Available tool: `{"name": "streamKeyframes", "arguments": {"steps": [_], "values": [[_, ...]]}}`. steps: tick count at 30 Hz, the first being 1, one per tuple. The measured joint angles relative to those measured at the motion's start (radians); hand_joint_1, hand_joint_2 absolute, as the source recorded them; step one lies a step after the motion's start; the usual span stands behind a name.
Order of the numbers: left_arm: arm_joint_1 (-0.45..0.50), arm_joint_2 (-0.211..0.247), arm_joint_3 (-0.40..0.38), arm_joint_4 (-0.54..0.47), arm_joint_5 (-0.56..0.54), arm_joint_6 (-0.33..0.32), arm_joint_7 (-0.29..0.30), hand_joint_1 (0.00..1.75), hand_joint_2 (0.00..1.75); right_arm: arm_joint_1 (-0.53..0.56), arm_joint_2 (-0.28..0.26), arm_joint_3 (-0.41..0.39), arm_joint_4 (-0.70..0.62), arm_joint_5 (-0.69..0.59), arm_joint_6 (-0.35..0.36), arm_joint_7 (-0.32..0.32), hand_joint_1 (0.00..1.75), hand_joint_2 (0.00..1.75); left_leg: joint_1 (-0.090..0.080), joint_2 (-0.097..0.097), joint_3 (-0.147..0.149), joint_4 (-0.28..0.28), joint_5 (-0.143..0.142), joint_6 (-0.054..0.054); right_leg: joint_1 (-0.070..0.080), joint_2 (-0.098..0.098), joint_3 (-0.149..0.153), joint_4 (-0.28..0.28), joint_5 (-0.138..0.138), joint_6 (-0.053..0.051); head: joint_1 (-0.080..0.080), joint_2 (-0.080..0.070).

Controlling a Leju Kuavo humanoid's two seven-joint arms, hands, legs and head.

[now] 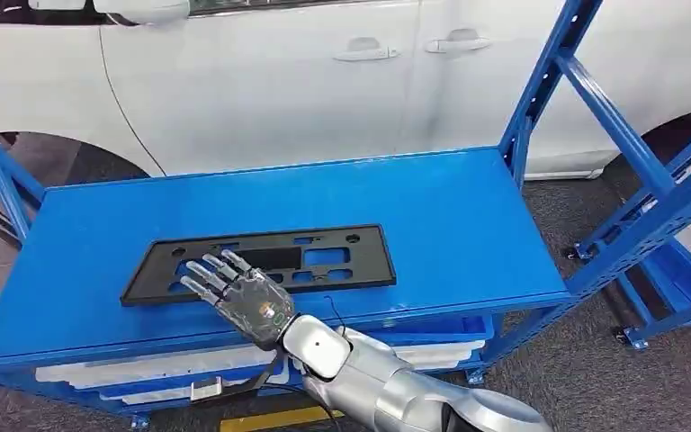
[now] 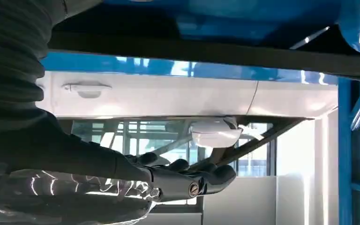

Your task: Take the parts from the cabinet and place them on the table.

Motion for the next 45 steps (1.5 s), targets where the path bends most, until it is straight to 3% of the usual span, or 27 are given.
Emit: {"name": "streamKeyframes", "arguments": {"steps": [3,4,6,7,8,10,12,13,16,18,19,21,22,23,24,25,27,28,30,32,34,37,39,41,43,44,45], "values": [[-0.001,0.000,0.000,0.000,-0.002,0.000,-0.001,0.00,0.00,0.002,0.003,0.008,-0.010,0.004,0.000,0.005,0.00,1.75,0.005,0.002,-0.001,0.011,-0.014,-0.017,-0.007,-0.002,0.009,-0.017,0.009,-0.020,0.000,0.000],[-0.001,0.000,0.000,0.000,-0.002,0.000,-0.002,0.00,0.00,0.001,0.006,0.010,-0.013,0.007,0.000,0.006,0.00,1.75,0.005,0.002,-0.021,0.058,-0.048,-0.020,-0.008,-0.002,0.010,-0.018,0.010,-0.025,0.000,0.000],[0.000,-0.001,0.000,0.000,-0.003,0.000,-0.002,0.00,0.00,0.005,0.007,0.014,-0.015,0.009,0.000,0.007,0.00,1.75,0.007,0.002,-0.097,0.222,-0.127,-0.028,-0.005,-0.003,0.008,-0.017,0.009,-0.027,0.000,0.000],[0.001,-0.001,0.000,0.000,-0.003,0.000,-0.002,0.00,0.00,0.009,0.007,0.020,-0.015,0.010,0.002,0.015,0.00,1.75,0.007,0.002,-0.131,0.293,-0.150,-0.030,-0.003,-0.003,0.008,-0.016,0.009,-0.028,0.000,0.000],[0.003,-0.001,0.000,0.000,-0.003,0.000,-0.002,0.00,0.00,0.012,0.007,0.024,-0.015,0.015,0.002,0.025,0.00,1.75,0.007,0.002,-0.144,0.317,-0.146,-0.031,-0.002,-0.003,0.008,-0.015,0.008,-0.029,0.000,0.000],[0.002,0.000,0.000,0.000,-0.005,0.000,-0.003,0.00,0.00,0.013,0.007,0.036,-0.015,0.031,0.008,0.054,0.00,1.75,0.007,0.002,-0.100,0.223,-0.078,-0.028,-0.002,-0.002,0.010,-0.012,0.005,-0.029,0.000,0.000],[0.001,0.001,0.000,0.000,-0.008,0.002,-0.003,0.00,0.00,0.011,0.008,0.052,-0.015,0.065,0.027,0.098,0.00,1.75,0.007,0.004,-0.006,0.033,0.007,-0.020,-0.002,-0.001,0.016,-0.009,0.000,-0.023,0.000,0.000],[-0.001,0.001,0.000,0.000,-0.012,0.003,-0.003,0.00,0.00,0.009,0.007,0.060,-0.015,0.087,0.040,0.122,0.00,1.75,0.000,0.004,0.010,0.004,-0.012,-0.015,0.006,-0.001,0.013,-0.007,-0.002,-0.017,0.000,0.000],[-0.001,0.001,0.000,0.000,-0.015,0.007,-0.001,0.00,0.00,0.005,0.007,0.086,-0.013,0.144,0.079,0.171,0.00,1.75,-0.005,0.001,0.004,0.003,-0.006,0.001,0.002,-0.001,0.008,-0.008,0.002,-0.003,0.000,0.000],[-0.001,-0.001,0.000,0.000,-0.016,0.007,-0.001,0.00,0.00,0.004,0.007,0.100,-0.013,0.166,0.092,0.187,0.00,1.75,0.005,0.004,0.009,-0.009,0.002,0.015,0.001,-0.001,0.006,0.004,-0.010,0.010,0.000,0.000],[-0.003,0.000,0.000,0.000,-0.020,0.008,-0.001,0.00,0.00,0.002,0.007,0.105,-0.013,0.174,0.098,0.195,0.00,1.75,0.005,0.004,0.008,-0.010,0.003,0.021,0.001,-0.001,-0.011,0.043,-0.040,0.015,0.000,0.000],[-0.005,0.000,0.000,0.000,-0.023,0.008,-0.003,0.00,0.00,0.003,0.006,0.115,-0.013,0.183,0.120,0.208,0.00,1.75,0.004,0.004,0.006,-0.010,0.003,0.026,-0.004,0.000,-0.087,0.203,-0.120,0.022,0.000,0.000],[-0.005,0.000,0.000,0.000,-0.024,0.008,-0.003,0.00,0.00,0.004,0.004,0.120,-0.012,0.187,0.133,0.214,0.00,1.75,0.004,0.005,0.004,-0.009,0.003,0.026,-0.005,0.000,-0.124,0.278,-0.147,0.024,0.000,0.000],[-0.005,0.000,0.000,0.000,-0.024,0.009,-0.003,0.00,0.00,0.005,0.002,0.124,-0.011,0.189,0.144,0.220,0.00,1.75,0.004,0.005,0.003,-0.008,0.003,0.026,-0.007,0.000,-0.147,0.320,-0.152,0.025,0.000,0.000],[-0.005,0.000,0.000,0.000,-0.025,0.010,-0.002,0.00,0.00,0.005,0.000,0.126,-0.009,0.189,0.154,0.226,0.00,1.75,0.004,0.004,0.003,-0.006,0.003,0.025,-0.008,-0.001,-0.144,0.309,-0.131,0.025,0.000,0.000],[-0.005,0.000,0.000,0.000,-0.026,0.010,-0.002,0.00,0.00,0.005,0.000,0.127,-0.006,0.188,0.161,0.231,0.00,1.75,0.004,0.003,0.004,-0.005,0.002,0.024,-0.009,-0.001,-0.116,0.250,-0.091,0.023,0.000,0.000],[-0.007,0.000,0.000,0.000,-0.027,0.010,-0.001,0.00,0.00,0.003,0.000,0.127,0.004,0.182,0.164,0.236,0.00,1.75,0.004,0.001,0.008,-0.004,0.000,0.021,-0.009,-0.001,-0.025,0.065,-0.003,0.014,0.000,0.000],[-0.007,-0.001,0.000,0.000,-0.029,0.010,0.000,0.00,0.00,0.001,0.000,0.126,0.013,0.178,0.165,0.239,0.00,1.75,0.001,0.001,0.007,-0.004,-0.001,0.018,-0.006,0.000,0.001,0.006,0.001,0.008,0.000,0.000],[-0.008,0.000,0.000,0.000,-0.030,0.011,0.003,0.00,0.00,0.000,0.000,0.126,0.032,0.173,0.165,0.244,0.00,1.75,-0.004,0.000,0.002,0.000,-0.002,0.005,-0.003,0.000,-0.001,-0.002,0.002,0.003,0.000,0.000],[-0.008,0.000,0.000,0.000,-0.031,0.011,0.005,0.00,0.00,0.001,-0.001,0.124,0.049,0.171,0.164,0.248,0.00,1.75,0.002,0.000,0.004,-0.006,0.001,-0.009,0.001,0.001,-0.002,-0.005,0.005,-0.011,0.000,0.000],[-0.008,0.002,0.000,0.000,-0.032,0.012,0.005,0.00,0.00,0.001,-0.001,0.121,0.059,0.170,0.163,0.256,0.00,1.75,0.004,0.002,-0.007,0.024,-0.024,-0.017,-0.008,-0.003,0.005,-0.019,0.014,-0.023,0.000,0.000],[-0.008,0.002,-0.001,0.000,-0.034,0.010,0.003,0.00,0.00,0.001,-0.001,0.114,0.075,0.159,0.160,0.274,0.00,1.75,0.007,0.002,-0.116,0.258,-0.144,-0.029,-0.005,-0.006,-0.001,-0.017,0.016,-0.028,0.000,0.000],[-0.006,0.002,-0.001,0.000,-0.037,0.010,0.003,0.00,0.00,0.000,-0.001,0.105,0.081,0.151,0.159,0.279,0.00,1.75,0.007,0.002,-0.143,0.317,-0.151,-0.030,-0.003,-0.007,-0.005,-0.014,0.017,-0.029,0.000,0.000],[-0.006,0.003,-0.002,0.000,-0.042,0.009,0.002,0.00,0.00,-0.002,-0.001,0.095,0.083,0.140,0.156,0.280,0.00,1.75,0.007,0.002,-0.116,0.267,-0.114,-0.028,-0.003,-0.007,-0.006,-0.013,0.018,-0.028,0.000,0.000],[-0.008,0.005,-0.003,0.000,-0.042,0.006,0.000,0.00,0.00,-0.008,0.000,0.077,0.084,0.119,0.151,0.276,0.00,1.75,0.007,0.003,-0.017,0.086,-0.034,-0.021,-0.003,-0.007,-0.006,-0.009,0.020,-0.025,0.000,0.000],[-0.009,0.005,-0.003,0.000,-0.042,0.006,0.000,0.00,0.00,-0.011,0.001,0.068,0.084,0.112,0.150,0.272,0.00,1.75,0.007,0.004,0.024,0.014,-0.022,-0.016,-0.001,-0.007,-0.007,-0.008,0.021,-0.022,0.000,0.000],[-0.011,0.005,-0.003,0.000,-0.043,0.006,-0.001,0.00,0.00,-0.015,0.002,0.059,0.084,0.093,0.149,0.261,0.00,1.75,0.001,0.004,0.024,-0.001,-0.027,-0.008,0.007,-0.005,-0.012,-0.005,0.021,-0.015,0.000,0.000]]}}
